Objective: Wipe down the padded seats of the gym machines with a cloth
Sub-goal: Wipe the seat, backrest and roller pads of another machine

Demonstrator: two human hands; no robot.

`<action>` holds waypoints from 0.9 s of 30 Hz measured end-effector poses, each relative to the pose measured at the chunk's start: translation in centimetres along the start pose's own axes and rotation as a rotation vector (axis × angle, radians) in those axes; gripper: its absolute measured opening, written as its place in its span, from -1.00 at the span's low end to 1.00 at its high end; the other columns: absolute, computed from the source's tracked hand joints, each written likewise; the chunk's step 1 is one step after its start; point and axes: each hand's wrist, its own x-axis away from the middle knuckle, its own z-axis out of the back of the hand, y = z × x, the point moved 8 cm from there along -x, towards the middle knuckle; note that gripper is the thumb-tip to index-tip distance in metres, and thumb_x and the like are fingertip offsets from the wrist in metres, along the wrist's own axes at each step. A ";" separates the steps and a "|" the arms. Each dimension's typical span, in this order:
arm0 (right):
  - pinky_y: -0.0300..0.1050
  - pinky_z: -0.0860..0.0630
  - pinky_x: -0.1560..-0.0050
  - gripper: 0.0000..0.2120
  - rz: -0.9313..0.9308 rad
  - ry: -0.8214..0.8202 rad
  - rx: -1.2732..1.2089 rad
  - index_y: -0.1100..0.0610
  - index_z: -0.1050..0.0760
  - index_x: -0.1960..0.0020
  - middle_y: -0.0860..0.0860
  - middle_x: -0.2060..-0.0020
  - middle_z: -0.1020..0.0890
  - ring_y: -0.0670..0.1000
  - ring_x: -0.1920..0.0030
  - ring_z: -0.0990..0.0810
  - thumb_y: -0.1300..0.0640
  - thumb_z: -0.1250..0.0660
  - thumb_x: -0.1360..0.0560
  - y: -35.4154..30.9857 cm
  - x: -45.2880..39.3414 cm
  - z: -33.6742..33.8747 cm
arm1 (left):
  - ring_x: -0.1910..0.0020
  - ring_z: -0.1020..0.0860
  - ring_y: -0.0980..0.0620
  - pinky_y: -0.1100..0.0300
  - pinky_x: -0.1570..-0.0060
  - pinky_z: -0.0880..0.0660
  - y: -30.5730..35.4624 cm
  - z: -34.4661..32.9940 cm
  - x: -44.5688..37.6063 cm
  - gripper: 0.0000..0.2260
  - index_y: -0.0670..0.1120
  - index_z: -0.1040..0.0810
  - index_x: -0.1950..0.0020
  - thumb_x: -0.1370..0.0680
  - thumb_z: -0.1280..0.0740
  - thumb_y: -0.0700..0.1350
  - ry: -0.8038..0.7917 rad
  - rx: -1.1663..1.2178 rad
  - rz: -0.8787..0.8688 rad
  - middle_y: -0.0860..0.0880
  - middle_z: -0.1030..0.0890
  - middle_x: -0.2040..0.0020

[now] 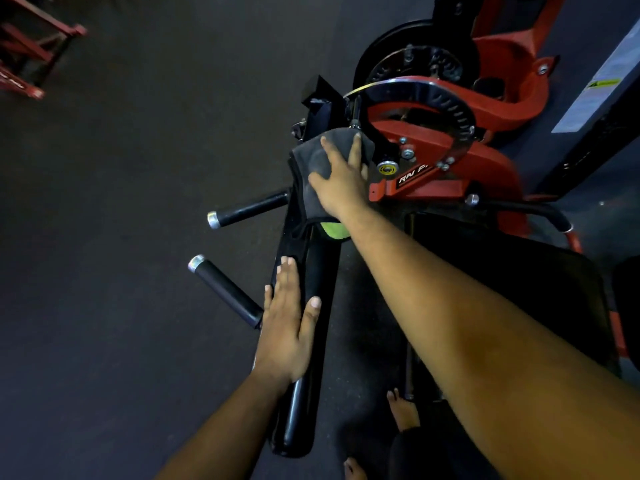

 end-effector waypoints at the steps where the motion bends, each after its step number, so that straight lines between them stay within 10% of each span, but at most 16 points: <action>1: 0.17 -0.15 -0.54 -0.37 0.037 0.000 0.039 -0.28 -0.21 -0.58 -0.04 -0.66 0.23 0.31 -0.60 -0.01 -0.06 -0.31 -0.55 -0.1 1.2 -0.3 | -0.64 0.19 0.20 -0.08 -0.64 0.14 -0.1 0.3 0.1 -0.38 0.09 0.25 -0.66 -0.70 0.06 0.25 0.024 0.042 -0.005 0.18 0.20 -0.67; 9: 0.21 0.00 -0.60 -0.33 0.215 0.002 0.177 -0.17 -0.20 -0.61 0.14 -0.66 0.17 0.29 -0.63 0.05 -0.10 -0.32 -0.54 0.4 8.6 -2.1 | -0.66 0.12 0.11 -0.26 -0.61 0.01 -0.7 2.5 1.4 -0.25 -0.04 0.21 -0.68 -0.66 0.04 0.34 0.288 0.320 -0.037 0.07 0.17 -0.69; 14: 0.21 -0.04 -0.58 -0.26 -0.017 -0.056 0.220 -0.22 0.02 -0.65 0.00 -0.65 0.27 0.39 -0.61 0.09 -0.12 -0.28 -0.59 -0.7 3.5 -1.5 | -0.65 0.15 0.19 -0.05 -0.64 0.10 -0.6 1.6 2.0 -0.36 0.05 0.21 -0.66 -0.68 0.04 0.26 0.196 0.248 -0.063 0.11 0.17 -0.69; 19: 0.19 0.19 -0.60 -0.30 0.169 0.019 0.348 -0.04 -0.18 -0.63 0.14 -0.66 0.15 0.26 -0.64 0.13 -0.05 -0.33 -0.55 0.2 13.8 -4.5 | -0.64 0.21 0.21 0.08 -0.62 0.17 -1.9 1.1 6.5 -0.28 0.03 0.25 -0.66 -0.64 0.11 0.37 0.111 0.211 -0.119 0.16 0.26 -0.67; 27: 0.27 0.02 -0.57 -0.31 0.084 -0.094 0.210 -0.18 -0.09 -0.64 -0.10 -0.64 0.30 0.25 -0.63 0.22 0.01 -0.31 -0.60 1.9 29.0 -7.5 | -0.65 0.18 0.13 -0.03 -0.64 0.09 -5.6 1.5 12.9 -0.09 0.13 0.26 -0.66 -0.47 0.05 0.58 -0.030 0.451 -0.042 0.18 0.21 -0.67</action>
